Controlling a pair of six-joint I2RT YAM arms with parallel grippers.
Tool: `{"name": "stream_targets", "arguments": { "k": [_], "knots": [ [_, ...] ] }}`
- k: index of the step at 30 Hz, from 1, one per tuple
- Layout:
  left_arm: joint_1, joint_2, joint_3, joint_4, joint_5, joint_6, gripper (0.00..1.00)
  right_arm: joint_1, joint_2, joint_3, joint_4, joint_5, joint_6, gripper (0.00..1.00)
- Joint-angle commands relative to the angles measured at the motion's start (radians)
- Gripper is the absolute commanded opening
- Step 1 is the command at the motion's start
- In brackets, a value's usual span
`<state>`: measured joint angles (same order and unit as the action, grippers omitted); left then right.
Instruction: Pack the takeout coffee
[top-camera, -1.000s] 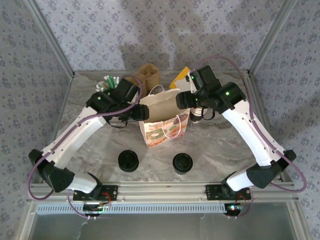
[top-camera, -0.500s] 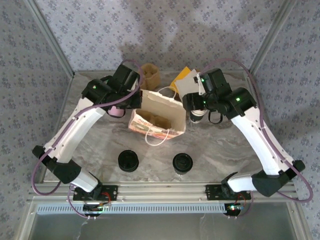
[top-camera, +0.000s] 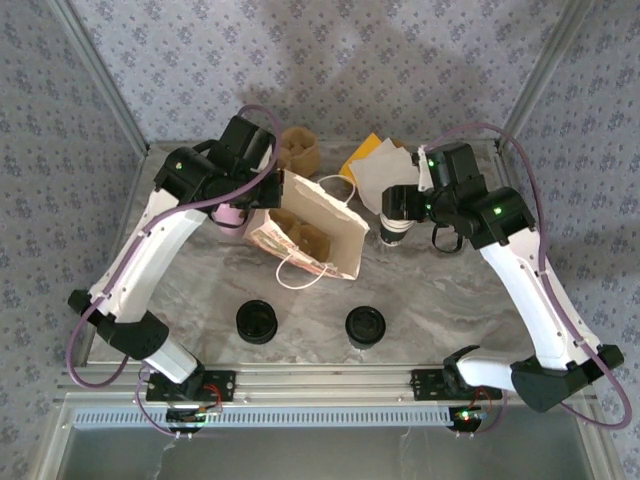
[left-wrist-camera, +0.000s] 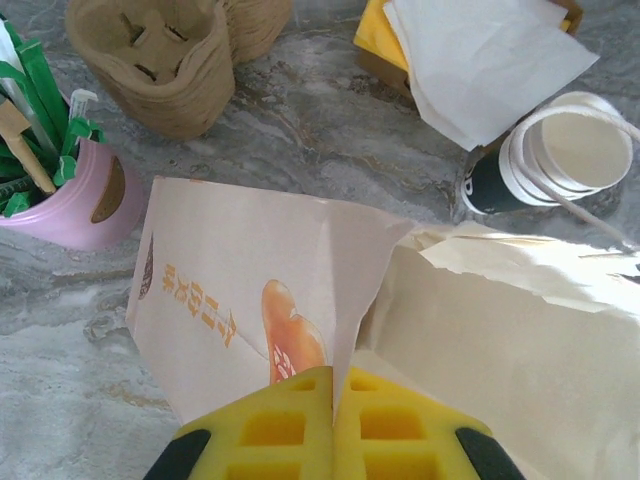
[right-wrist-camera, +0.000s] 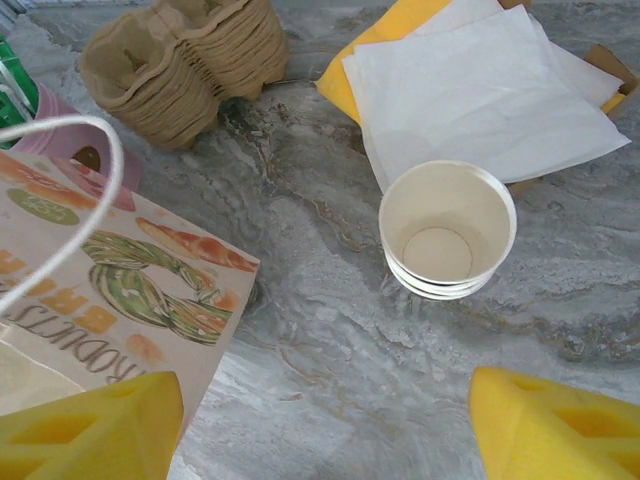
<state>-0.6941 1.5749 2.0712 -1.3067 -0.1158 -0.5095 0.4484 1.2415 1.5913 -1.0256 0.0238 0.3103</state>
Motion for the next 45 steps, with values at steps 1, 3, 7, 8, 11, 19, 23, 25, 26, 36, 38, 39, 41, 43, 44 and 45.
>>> {"name": "stream_targets", "arguments": {
  "k": [1, 3, 7, 8, 11, 19, 23, 25, 26, 36, 38, 39, 41, 43, 44, 45],
  "knots": [
    [0.003, 0.007, 0.067, 0.003, 0.046, -0.038, 0.00, -0.018, -0.022, -0.010, 0.012, -0.026, 0.014, 0.77],
    [0.007, 0.012, 0.082, 0.004, 0.064, -0.053, 0.00, -0.030, -0.027, -0.012, 0.014, -0.032, 0.014, 0.77],
    [0.042, -0.001, 0.041, 0.039, 0.115, -0.078, 0.00, -0.066, -0.053, -0.023, 0.033, -0.043, 0.036, 0.78],
    [0.059, -0.013, 0.011, 0.058, 0.131, -0.089, 0.00, -0.078, -0.066, -0.033, 0.045, -0.049, 0.052, 0.78],
    [0.120, -0.064, -0.127, 0.161, 0.223, -0.145, 0.00, -0.117, -0.110, -0.073, 0.095, -0.091, 0.097, 0.79],
    [0.221, -0.155, -0.489, 0.437, 0.428, -0.304, 0.14, -0.186, -0.128, -0.105, 0.094, -0.162, 0.122, 0.79],
    [0.223, -0.155, -0.462, 0.369, 0.377, -0.257, 0.56, -0.193, -0.123, -0.102, 0.089, -0.170, 0.124, 0.80],
    [0.223, -0.157, -0.426, 0.324, 0.348, -0.233, 0.69, -0.192, -0.116, -0.096, 0.087, -0.161, 0.121, 0.80],
    [0.223, -0.159, -0.405, 0.304, 0.334, -0.220, 0.76, -0.192, -0.109, -0.090, 0.087, -0.158, 0.117, 0.81],
    [0.223, -0.214, -0.306, 0.171, 0.205, -0.108, 1.00, -0.104, -0.017, 0.012, 0.022, -0.127, 0.082, 0.82],
    [0.222, -0.218, -0.298, 0.155, 0.188, -0.076, 1.00, -0.085, -0.003, 0.032, 0.006, -0.122, 0.076, 0.82],
    [0.217, -0.216, -0.290, 0.141, 0.176, -0.055, 1.00, -0.074, 0.005, 0.041, -0.002, -0.119, 0.072, 0.82],
    [0.209, -0.208, -0.272, 0.108, 0.152, -0.017, 1.00, -0.056, 0.016, 0.053, -0.012, -0.116, 0.067, 0.82],
    [0.190, -0.198, -0.248, 0.078, 0.123, 0.025, 1.00, -0.043, 0.023, 0.060, -0.017, -0.119, 0.062, 0.82],
    [0.175, -0.193, -0.235, 0.064, 0.107, 0.046, 1.00, -0.038, 0.028, 0.063, -0.020, -0.122, 0.061, 0.82],
    [0.159, -0.188, -0.222, 0.054, 0.090, 0.068, 1.00, -0.035, 0.031, 0.067, -0.023, -0.123, 0.059, 0.82]
  ]
}}
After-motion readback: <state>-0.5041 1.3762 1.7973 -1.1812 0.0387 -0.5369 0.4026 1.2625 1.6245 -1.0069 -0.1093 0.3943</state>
